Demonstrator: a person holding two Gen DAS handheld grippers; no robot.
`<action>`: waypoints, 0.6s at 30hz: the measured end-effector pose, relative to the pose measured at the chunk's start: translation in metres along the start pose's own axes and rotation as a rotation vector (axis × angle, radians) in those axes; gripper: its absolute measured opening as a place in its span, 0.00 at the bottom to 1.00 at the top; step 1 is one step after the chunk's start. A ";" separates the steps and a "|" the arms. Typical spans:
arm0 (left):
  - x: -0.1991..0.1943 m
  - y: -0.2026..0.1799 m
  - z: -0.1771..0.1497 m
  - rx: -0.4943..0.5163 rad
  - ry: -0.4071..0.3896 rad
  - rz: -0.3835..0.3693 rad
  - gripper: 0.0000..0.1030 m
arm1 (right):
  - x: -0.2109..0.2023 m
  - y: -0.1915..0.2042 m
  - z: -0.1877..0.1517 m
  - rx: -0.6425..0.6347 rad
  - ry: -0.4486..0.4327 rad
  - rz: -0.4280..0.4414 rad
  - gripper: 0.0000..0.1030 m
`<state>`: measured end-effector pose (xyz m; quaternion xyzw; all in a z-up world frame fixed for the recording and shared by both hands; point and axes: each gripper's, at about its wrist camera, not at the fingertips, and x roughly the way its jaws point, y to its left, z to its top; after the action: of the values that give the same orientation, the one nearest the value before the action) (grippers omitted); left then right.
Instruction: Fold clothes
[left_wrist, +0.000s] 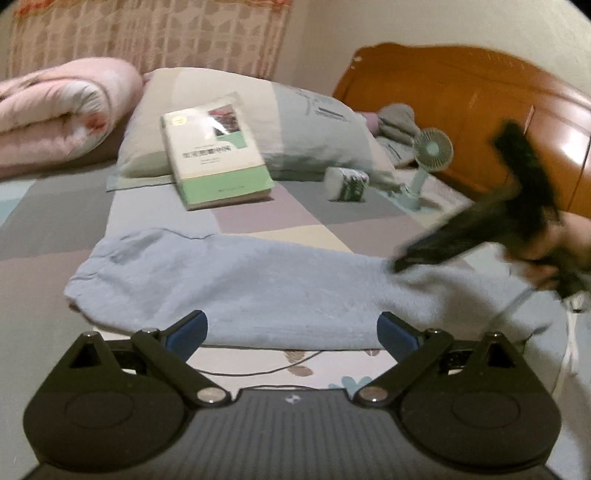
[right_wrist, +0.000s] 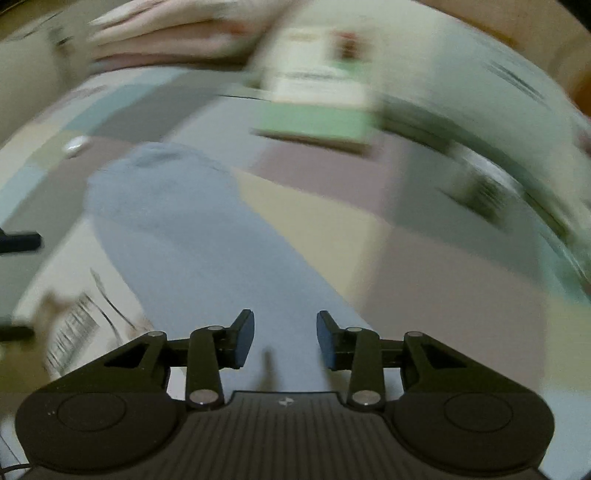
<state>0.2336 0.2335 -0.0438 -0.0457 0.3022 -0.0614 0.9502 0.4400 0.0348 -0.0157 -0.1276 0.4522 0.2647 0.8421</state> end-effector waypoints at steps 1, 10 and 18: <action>0.004 -0.008 0.000 0.017 0.007 0.011 0.95 | -0.012 -0.015 -0.021 0.040 0.001 -0.028 0.41; 0.059 -0.082 -0.005 0.148 0.104 0.067 0.95 | -0.105 -0.095 -0.168 0.282 -0.038 -0.076 0.41; 0.114 -0.156 0.048 0.191 0.136 0.124 0.95 | -0.123 -0.148 -0.153 0.290 -0.125 -0.014 0.40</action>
<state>0.3395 0.0654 -0.0503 0.0682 0.3610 -0.0340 0.9294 0.3615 -0.1978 -0.0022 0.0090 0.4317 0.1980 0.8800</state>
